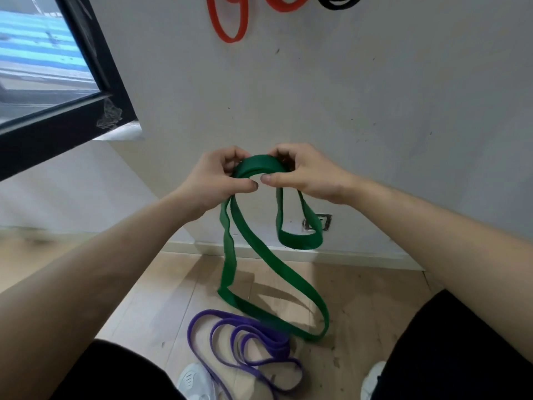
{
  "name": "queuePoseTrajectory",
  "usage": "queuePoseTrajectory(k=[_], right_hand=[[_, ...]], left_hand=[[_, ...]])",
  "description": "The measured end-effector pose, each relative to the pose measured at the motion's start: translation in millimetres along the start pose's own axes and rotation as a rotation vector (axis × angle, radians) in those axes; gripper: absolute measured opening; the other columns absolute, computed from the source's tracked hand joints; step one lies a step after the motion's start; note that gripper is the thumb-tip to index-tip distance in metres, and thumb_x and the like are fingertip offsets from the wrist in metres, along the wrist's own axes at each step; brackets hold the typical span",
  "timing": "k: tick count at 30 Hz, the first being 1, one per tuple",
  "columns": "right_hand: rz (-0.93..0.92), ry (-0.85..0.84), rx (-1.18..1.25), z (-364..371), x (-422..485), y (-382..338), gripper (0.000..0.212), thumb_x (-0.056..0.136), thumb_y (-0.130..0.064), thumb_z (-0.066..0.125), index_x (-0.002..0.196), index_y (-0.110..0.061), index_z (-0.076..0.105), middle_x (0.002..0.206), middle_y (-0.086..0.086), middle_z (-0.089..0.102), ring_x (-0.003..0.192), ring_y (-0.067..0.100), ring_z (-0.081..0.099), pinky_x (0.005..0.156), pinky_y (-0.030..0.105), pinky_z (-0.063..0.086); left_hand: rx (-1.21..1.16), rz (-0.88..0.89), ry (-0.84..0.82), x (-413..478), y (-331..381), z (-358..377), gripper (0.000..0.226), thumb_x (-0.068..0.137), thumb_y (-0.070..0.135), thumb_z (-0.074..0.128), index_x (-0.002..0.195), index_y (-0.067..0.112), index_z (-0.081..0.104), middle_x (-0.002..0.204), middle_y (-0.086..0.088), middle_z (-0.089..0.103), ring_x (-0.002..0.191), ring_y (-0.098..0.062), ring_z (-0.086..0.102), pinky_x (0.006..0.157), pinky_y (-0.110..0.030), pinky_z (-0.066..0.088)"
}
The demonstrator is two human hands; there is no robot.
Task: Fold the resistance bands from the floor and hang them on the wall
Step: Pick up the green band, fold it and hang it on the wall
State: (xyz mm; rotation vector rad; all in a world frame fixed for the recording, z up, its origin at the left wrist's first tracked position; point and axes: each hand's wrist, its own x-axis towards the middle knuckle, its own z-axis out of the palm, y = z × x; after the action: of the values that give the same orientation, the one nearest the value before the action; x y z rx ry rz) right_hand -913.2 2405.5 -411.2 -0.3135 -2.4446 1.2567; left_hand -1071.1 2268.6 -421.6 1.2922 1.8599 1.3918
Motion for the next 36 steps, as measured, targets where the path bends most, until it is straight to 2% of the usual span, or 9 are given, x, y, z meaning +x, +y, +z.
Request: queuePoseTrajectory(k=[6, 9, 13, 17, 22, 24, 27, 31, 36], right_hand=[[-0.021, 0.003, 0.097, -13, -9, -8, 0.022, 0.091, -0.009, 0.071, 0.112, -0.005, 0.066, 0.093, 0.000, 0.070, 0.086, 0.008, 0.066, 0.083, 0.026, 0.055], [-0.039, 0.045, 0.116, -23, -13, -14, 0.022, 0.091, -0.009, 0.070, 0.112, -0.006, 0.065, 0.091, -0.002, 0.068, 0.084, 0.007, 0.064, 0.083, 0.026, 0.055], [-0.055, 0.151, 0.169, -40, -18, -18, 0.017, 0.093, -0.012, 0.068, 0.110, -0.013, 0.065, 0.093, -0.002, 0.067, 0.087, 0.012, 0.063, 0.089, 0.037, 0.055], [-0.081, 0.323, 0.289, -57, -21, -18, 0.011, 0.095, -0.010, 0.064, 0.101, -0.018, 0.065, 0.086, -0.004, 0.065, 0.081, 0.014, 0.063, 0.089, 0.041, 0.056], [-0.035, 0.400, 0.286, -78, -23, -1, 0.010, 0.096, -0.009, 0.063, 0.103, -0.016, 0.065, 0.086, -0.001, 0.064, 0.081, 0.016, 0.063, 0.090, 0.042, 0.055], [0.018, 0.385, 0.265, -86, -26, 13, 0.010, 0.096, -0.010, 0.062, 0.104, -0.015, 0.065, 0.088, 0.003, 0.063, 0.082, 0.016, 0.064, 0.092, 0.042, 0.054], [0.111, 0.299, 0.184, -95, -31, 38, 0.013, 0.095, -0.014, 0.064, 0.108, -0.013, 0.067, 0.093, 0.006, 0.067, 0.089, 0.018, 0.067, 0.095, 0.041, 0.052], [0.212, 0.146, 0.097, -97, -37, 56, 0.016, 0.093, -0.015, 0.067, 0.110, -0.012, 0.068, 0.101, 0.014, 0.070, 0.095, 0.019, 0.068, 0.094, 0.033, 0.051], [0.268, -0.002, -0.051, -87, -36, 70, 0.013, 0.089, -0.013, 0.074, 0.102, -0.013, 0.070, 0.099, 0.010, 0.073, 0.096, 0.026, 0.069, 0.095, 0.039, 0.053]], left_hand=[[0.093, 0.022, -0.118, -3, -6, 17, 0.030, 0.075, 0.000, 0.082, 0.099, 0.009, 0.066, 0.080, -0.017, 0.062, 0.073, -0.026, 0.063, 0.082, -0.044, 0.057], [0.146, -0.004, -0.170, -4, -15, 23, 0.029, 0.077, 0.007, 0.084, 0.098, 0.012, 0.064, 0.093, -0.029, 0.067, 0.088, -0.040, 0.070, 0.087, -0.053, 0.059], [0.124, -0.019, -0.214, -3, -26, 30, 0.027, 0.079, 0.012, 0.083, 0.096, 0.012, 0.062, 0.086, -0.013, 0.060, 0.079, -0.023, 0.063, 0.086, -0.049, 0.056], [0.087, -0.043, -0.244, -2, -31, 36, 0.020, 0.084, 0.011, 0.079, 0.096, 0.012, 0.064, 0.084, 0.002, 0.060, 0.078, -0.011, 0.061, 0.084, -0.034, 0.054], [0.042, -0.036, -0.152, 3, -27, 31, 0.021, 0.084, 0.014, 0.081, 0.103, 0.013, 0.071, 0.085, 0.001, 0.071, 0.086, -0.015, 0.071, 0.090, -0.031, 0.057], [-0.004, -0.045, -0.112, 2, -27, 25, 0.024, 0.083, 0.015, 0.082, 0.104, 0.013, 0.072, 0.088, -0.004, 0.073, 0.089, -0.018, 0.073, 0.088, -0.030, 0.058], [-0.081, -0.061, -0.014, 3, -28, 14, 0.025, 0.079, 0.018, 0.085, 0.102, 0.014, 0.074, 0.086, 0.002, 0.074, 0.087, -0.016, 0.073, 0.084, -0.027, 0.055], [-0.209, -0.051, 0.110, 6, -22, 6, 0.038, 0.071, 0.025, 0.084, 0.106, 0.014, 0.075, 0.093, -0.004, 0.077, 0.095, -0.022, 0.073, 0.092, -0.032, 0.055], [-0.337, -0.011, 0.146, 6, -6, 8, 0.033, 0.076, 0.020, 0.085, 0.107, 0.014, 0.075, 0.093, -0.005, 0.076, 0.094, -0.023, 0.073, 0.102, -0.040, 0.053]])
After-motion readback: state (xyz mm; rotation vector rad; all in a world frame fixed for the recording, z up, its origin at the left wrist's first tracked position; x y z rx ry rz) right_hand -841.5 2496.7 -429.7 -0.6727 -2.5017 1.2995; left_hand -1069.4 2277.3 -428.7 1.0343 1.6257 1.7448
